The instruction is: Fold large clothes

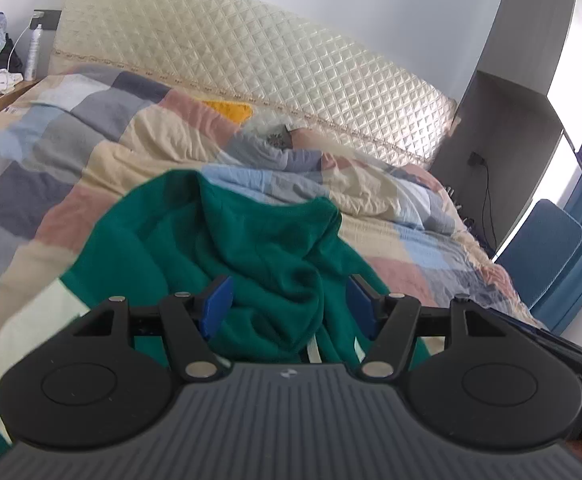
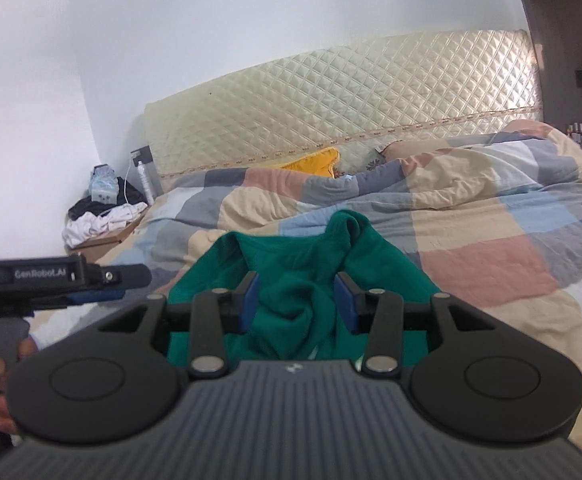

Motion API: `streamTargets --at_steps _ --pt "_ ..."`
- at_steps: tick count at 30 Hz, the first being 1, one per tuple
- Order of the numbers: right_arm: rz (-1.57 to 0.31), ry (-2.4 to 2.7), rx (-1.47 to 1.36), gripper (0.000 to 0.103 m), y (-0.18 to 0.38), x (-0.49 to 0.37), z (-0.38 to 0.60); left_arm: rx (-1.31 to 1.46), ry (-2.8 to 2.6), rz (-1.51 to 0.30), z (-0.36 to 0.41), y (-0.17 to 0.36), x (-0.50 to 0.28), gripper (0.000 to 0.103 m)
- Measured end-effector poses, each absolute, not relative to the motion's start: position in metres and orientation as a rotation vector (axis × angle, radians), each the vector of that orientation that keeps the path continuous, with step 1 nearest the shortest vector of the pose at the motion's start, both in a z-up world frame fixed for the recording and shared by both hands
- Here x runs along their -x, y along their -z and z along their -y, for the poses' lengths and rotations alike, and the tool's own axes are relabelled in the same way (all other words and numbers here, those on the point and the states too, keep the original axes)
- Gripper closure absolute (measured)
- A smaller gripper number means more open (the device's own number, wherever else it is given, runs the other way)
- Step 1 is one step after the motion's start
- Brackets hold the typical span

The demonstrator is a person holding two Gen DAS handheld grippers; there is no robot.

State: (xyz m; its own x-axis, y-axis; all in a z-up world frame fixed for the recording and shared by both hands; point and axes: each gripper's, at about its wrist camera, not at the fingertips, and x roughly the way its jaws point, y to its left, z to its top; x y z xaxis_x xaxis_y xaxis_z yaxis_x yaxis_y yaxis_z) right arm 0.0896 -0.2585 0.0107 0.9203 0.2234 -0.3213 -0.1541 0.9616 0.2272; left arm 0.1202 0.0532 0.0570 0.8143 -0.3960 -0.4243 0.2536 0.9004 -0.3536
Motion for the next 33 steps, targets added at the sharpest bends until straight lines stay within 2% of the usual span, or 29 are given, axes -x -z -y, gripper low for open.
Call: streamTargets --at_steps 8,9,10,12,28,30,32,33 --pt "-0.409 -0.164 -0.202 0.058 0.028 -0.070 0.270 0.285 0.297 -0.576 -0.032 -0.018 -0.135 0.034" --pt "-0.416 -0.164 -0.211 0.055 0.032 -0.071 0.272 0.291 0.290 -0.584 -0.030 -0.014 -0.142 0.033" --pt "-0.419 -0.165 -0.219 0.042 0.035 -0.072 0.275 0.295 0.284 -0.589 -0.028 -0.010 -0.150 0.032" --pt "-0.423 -0.157 -0.233 0.028 0.040 -0.077 0.279 0.295 0.274 -0.597 -0.023 -0.002 -0.166 0.028" --pt "-0.526 -0.161 -0.284 0.028 0.068 -0.116 0.280 0.179 0.131 -0.763 0.049 0.085 -0.271 0.028" --pt "-0.540 -0.154 -0.278 0.028 0.070 -0.119 0.278 0.158 0.116 -0.759 0.053 0.086 -0.282 0.032" --pt "-0.553 -0.151 -0.273 0.028 0.072 -0.122 0.278 0.128 0.108 -0.765 0.056 0.086 -0.293 0.051" --pt "-0.559 -0.149 -0.276 0.028 0.073 -0.124 0.278 0.118 0.097 -0.773 0.058 0.084 -0.301 0.056"
